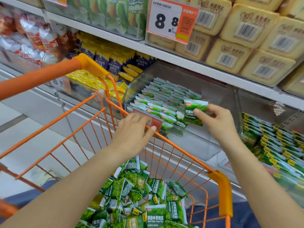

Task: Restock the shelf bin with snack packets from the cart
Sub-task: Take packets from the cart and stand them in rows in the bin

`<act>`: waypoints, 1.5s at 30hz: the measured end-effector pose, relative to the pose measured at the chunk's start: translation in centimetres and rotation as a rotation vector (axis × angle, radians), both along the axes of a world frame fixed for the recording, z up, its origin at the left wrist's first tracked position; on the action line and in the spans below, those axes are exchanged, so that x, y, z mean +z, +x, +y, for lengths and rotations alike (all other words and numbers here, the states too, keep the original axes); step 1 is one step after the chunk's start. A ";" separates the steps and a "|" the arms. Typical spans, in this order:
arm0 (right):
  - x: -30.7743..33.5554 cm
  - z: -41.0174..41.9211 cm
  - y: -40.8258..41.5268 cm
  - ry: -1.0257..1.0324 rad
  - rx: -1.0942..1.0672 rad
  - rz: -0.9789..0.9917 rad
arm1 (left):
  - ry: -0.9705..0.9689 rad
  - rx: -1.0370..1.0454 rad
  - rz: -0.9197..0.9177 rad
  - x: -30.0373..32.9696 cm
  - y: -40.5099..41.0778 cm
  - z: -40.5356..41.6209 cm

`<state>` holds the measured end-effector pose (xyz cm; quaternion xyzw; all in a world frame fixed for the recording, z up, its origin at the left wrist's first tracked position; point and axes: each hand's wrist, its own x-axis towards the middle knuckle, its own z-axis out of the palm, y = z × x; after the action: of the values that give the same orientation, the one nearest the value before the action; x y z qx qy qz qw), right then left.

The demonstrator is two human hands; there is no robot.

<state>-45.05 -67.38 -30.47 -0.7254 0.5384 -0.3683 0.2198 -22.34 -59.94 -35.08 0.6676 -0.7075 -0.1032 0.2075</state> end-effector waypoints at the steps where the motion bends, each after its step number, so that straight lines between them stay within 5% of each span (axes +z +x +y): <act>1: -0.1 -0.8 -0.2 -0.013 -0.069 0.068 | 0.001 -0.013 -0.046 -0.1 0.0 0.0; 5: -1.2 -2.6 0.2 0.161 -0.136 0.342 | 0.017 -0.034 -0.098 -0.3 0.2 0.0; 9: -2.7 -4.2 1.3 0.437 -0.079 0.266 | -0.010 -0.049 -0.107 -0.7 0.4 -0.2; 13: -3.3 -5.0 2.2 0.500 -0.140 0.248 | -0.036 -0.062 -0.121 -0.9 0.5 -0.3; 21: -3.5 -4.7 2.4 0.461 -0.050 0.531 | -0.083 -0.091 -0.097 -0.7 0.7 -0.5; 25: -2.1 -0.9 1.9 -0.036 -0.189 0.714 | -0.312 0.174 0.174 2.3 1.8 0.4; 28: -2.0 3.1 2.9 -0.336 -0.037 0.509 | 0.071 0.234 0.166 3.1 3.1 0.4; 32: -3.8 5.1 5.0 -0.150 0.227 0.537 | 0.543 0.062 -0.259 -0.8 2.2 0.3; 38: -4.9 5.4 4.6 -0.077 0.290 0.800 | 0.907 -0.005 -0.375 -7.3 2.3 0.3; 45: -5.1 5.2 4.3 -0.099 0.264 0.771 | 0.762 -0.030 -0.501 -7.4 1.3 0.0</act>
<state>-40.77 -62.18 -35.52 -0.8828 0.4652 -0.0635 0.0123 -21.06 -59.94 -42.47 0.6903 -0.6571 -0.1945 -0.2321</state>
